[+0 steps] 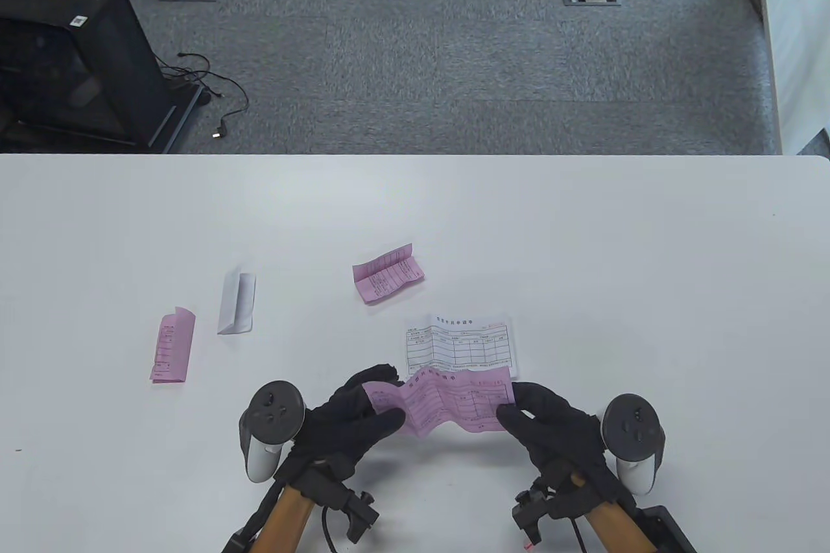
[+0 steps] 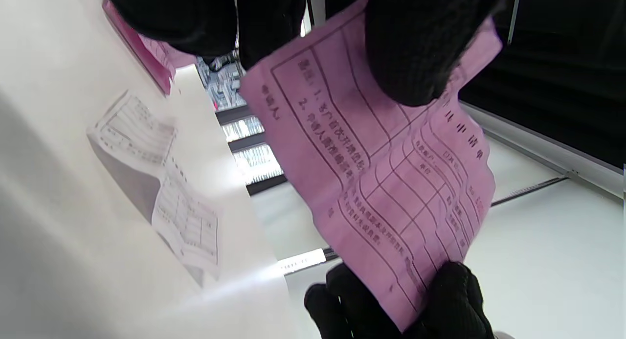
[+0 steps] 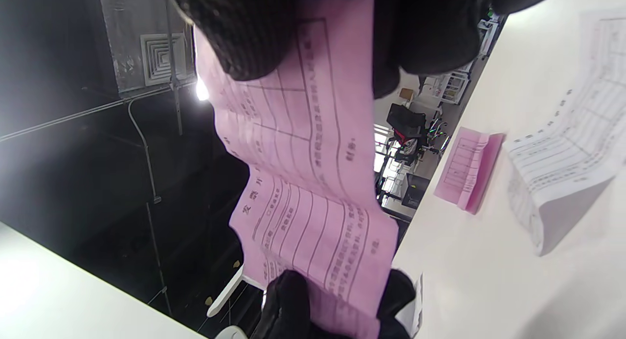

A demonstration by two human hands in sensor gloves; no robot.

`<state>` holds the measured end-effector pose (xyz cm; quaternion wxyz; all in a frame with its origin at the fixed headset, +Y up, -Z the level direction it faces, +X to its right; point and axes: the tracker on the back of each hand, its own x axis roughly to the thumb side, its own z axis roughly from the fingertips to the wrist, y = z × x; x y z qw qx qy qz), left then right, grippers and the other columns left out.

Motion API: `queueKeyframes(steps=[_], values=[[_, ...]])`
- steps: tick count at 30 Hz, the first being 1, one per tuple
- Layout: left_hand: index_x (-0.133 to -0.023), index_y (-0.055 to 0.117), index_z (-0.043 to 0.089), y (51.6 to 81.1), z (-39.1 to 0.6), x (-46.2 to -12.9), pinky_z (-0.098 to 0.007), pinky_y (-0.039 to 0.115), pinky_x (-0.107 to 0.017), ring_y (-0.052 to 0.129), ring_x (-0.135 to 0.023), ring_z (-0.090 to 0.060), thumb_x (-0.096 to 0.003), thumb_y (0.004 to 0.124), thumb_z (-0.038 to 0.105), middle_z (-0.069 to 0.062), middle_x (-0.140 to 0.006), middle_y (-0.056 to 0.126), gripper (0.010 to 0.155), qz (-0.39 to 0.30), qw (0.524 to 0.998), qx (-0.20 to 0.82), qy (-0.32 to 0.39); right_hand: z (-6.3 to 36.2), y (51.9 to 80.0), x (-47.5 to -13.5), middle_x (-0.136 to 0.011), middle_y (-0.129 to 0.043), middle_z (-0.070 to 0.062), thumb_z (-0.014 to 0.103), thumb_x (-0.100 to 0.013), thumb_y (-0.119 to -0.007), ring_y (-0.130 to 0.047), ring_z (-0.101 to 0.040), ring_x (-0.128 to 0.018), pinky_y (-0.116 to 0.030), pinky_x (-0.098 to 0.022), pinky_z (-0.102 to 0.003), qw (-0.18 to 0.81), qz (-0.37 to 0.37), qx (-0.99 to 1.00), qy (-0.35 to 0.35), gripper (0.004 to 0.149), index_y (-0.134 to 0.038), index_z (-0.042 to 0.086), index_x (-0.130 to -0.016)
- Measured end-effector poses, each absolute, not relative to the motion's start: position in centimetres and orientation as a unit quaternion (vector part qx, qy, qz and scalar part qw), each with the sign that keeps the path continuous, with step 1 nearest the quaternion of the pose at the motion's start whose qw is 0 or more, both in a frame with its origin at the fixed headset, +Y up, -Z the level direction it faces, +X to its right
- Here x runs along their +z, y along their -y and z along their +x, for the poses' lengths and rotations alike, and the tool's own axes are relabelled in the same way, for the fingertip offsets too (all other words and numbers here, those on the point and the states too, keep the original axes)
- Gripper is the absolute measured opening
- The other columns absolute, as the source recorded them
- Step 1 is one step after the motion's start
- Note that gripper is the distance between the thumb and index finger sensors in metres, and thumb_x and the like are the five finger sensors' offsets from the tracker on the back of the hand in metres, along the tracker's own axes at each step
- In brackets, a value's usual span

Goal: Unfold folded invoices and stack

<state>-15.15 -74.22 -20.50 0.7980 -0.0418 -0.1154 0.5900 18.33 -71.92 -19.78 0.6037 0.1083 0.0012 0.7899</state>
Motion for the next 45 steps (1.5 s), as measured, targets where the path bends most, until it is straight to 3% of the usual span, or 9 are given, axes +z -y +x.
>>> queueKeyframes(steps=[3,7,13,18,24,29,35,41,45], values=[[-0.083,0.087,0.022,74.2,-15.3,-20.5,-0.044,0.077,-0.052,0.085,-0.074,-0.034,-0.0466,0.088,0.039,-0.01,-0.081,0.096,0.04,-0.015,0.817,0.569,0.089,18.6,72.6,-20.2,-0.074,-0.087,-0.003,0.041,-0.046,-0.075,-0.081,-0.032,-0.074,-0.056,-0.065,-0.061,0.592,0.085,0.802,0.002,0.033,-0.075,0.034,-0.078],[-0.082,0.089,0.02,74.3,-14.9,-20.7,-0.038,0.082,-0.043,0.093,-0.062,-0.028,-0.046,0.089,0.038,-0.008,-0.069,0.102,0.04,-0.022,0.842,0.535,0.073,19.1,73.4,-20.9,-0.074,-0.087,-0.003,0.04,-0.046,-0.075,-0.081,-0.032,-0.073,-0.056,-0.064,-0.061,0.558,0.055,0.828,-0.001,0.033,-0.075,0.031,-0.078],[-0.085,0.087,0.018,74.8,-14.4,-20.9,-0.037,0.083,-0.042,0.095,-0.06,-0.027,-0.0461,0.089,0.031,-0.008,-0.069,0.103,0.042,-0.041,0.857,0.51,0.066,19.6,74.6,-21.4,-0.074,-0.087,-0.004,0.04,-0.046,-0.075,-0.081,-0.033,-0.074,-0.056,-0.064,-0.062,0.535,0.018,0.844,-0.023,0.033,-0.076,0.029,-0.078],[-0.094,0.08,0.017,74.8,-13.6,-21.2,-0.036,0.084,-0.038,0.096,-0.055,-0.026,-0.0451,0.091,0.032,-0.007,-0.067,0.104,0.052,-0.031,0.911,0.412,0.007,19.1,74.8,-21.6,-0.073,-0.088,-0.005,0.041,-0.046,-0.075,-0.081,-0.034,-0.073,-0.057,-0.063,-0.062,0.45,0.006,0.893,-0.022,0.033,-0.077,0.027,-0.076],[-0.1,0.072,0.017,72.7,-12.3,-23.3,-0.034,0.084,-0.036,0.096,-0.052,-0.024,-0.0437,0.093,0.035,-0.006,-0.064,0.104,0.063,-0.014,0.933,0.359,-0.022,19.0,72.9,-23.6,-0.071,-0.089,-0.006,0.044,-0.046,-0.076,-0.081,-0.035,-0.072,-0.056,-0.063,-0.063,0.354,-0.019,0.935,-0.001,0.033,-0.08,0.027,-0.073],[-0.102,0.07,0.017,71.5,-11.2,-26.5,-0.034,0.083,-0.036,0.096,-0.051,-0.023,-0.0429,0.094,0.038,-0.005,-0.063,0.103,0.066,-0.028,0.951,0.301,-0.062,18.6,71.8,-27.0,-0.086,-0.079,-0.013,0.045,-0.045,-0.076,-0.07,-0.043,-0.082,-0.05,-0.065,-0.066,0.284,-0.059,0.957,-0.02,0.032,-0.082,0.028,-0.072],[-0.104,0.067,0.017,73.9,-9.1,-29.6,-0.034,0.083,-0.036,0.095,-0.051,-0.023,-0.0427,0.094,0.039,-0.005,-0.062,0.103,0.07,-0.093,0.955,0.263,-0.099,17.4,73.6,-30.6,-0.093,-0.073,-0.017,0.045,-0.045,-0.076,-0.063,-0.047,-0.088,-0.048,-0.066,-0.068,0.176,-0.092,0.979,-0.053,0.032,-0.082,0.026,-0.071],[-0.105,0.065,0.017,76.2,-7.9,-31.0,-0.033,0.082,-0.038,0.094,-0.052,-0.023,-0.0431,0.093,0.039,-0.005,-0.063,0.102,0.072,-0.13,0.962,0.214,-0.112,16.3,75.6,-31.9,-0.097,-0.069,-0.019,0.045,-0.045,-0.076,-0.059,-0.05,-0.091,-0.047,-0.066,-0.068,0.112,-0.106,0.984,-0.089,0.033,-0.083,0.025,-0.07],[-0.106,0.063,0.017,77.0,-7.4,-31.5,-0.033,0.081,-0.039,0.093,-0.054,-0.022,-0.0433,0.093,0.04,-0.005,-0.063,0.101,0.073,-0.132,0.969,0.172,-0.116,15.7,76.5,-32.3,-0.104,-0.058,-0.022,0.046,-0.045,-0.076,-0.048,-0.055,-0.096,-0.045,-0.067,-0.069,0.06,-0.11,0.986,-0.108,0.032,-0.083,0.026,-0.069]])
